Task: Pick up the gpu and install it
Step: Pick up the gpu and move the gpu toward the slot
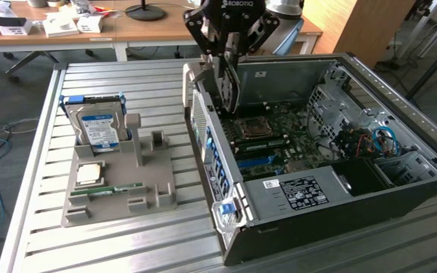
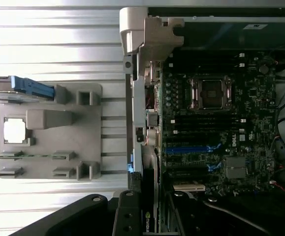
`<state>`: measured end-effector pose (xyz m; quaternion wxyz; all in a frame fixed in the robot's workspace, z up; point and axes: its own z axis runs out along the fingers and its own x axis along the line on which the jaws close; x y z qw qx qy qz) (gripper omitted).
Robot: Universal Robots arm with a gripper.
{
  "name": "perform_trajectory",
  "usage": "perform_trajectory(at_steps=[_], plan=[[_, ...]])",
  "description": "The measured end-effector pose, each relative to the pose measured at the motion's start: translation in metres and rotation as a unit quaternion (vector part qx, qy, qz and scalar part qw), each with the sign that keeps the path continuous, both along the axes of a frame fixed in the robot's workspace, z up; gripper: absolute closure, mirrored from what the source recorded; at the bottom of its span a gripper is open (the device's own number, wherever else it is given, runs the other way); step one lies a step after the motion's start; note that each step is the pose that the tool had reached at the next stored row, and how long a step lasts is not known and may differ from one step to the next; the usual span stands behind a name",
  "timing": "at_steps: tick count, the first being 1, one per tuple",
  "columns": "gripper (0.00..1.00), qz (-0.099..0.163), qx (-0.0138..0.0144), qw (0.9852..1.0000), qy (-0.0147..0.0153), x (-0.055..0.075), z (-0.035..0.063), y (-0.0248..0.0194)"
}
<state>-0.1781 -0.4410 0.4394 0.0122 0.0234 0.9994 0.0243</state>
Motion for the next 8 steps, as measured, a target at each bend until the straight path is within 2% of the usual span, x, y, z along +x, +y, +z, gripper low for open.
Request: perform_trajectory(at_steps=[8], plan=[[0.74, 0.0, 0.0007, 1.0, 0.0, 0.023, 0.0, 0.0002]])
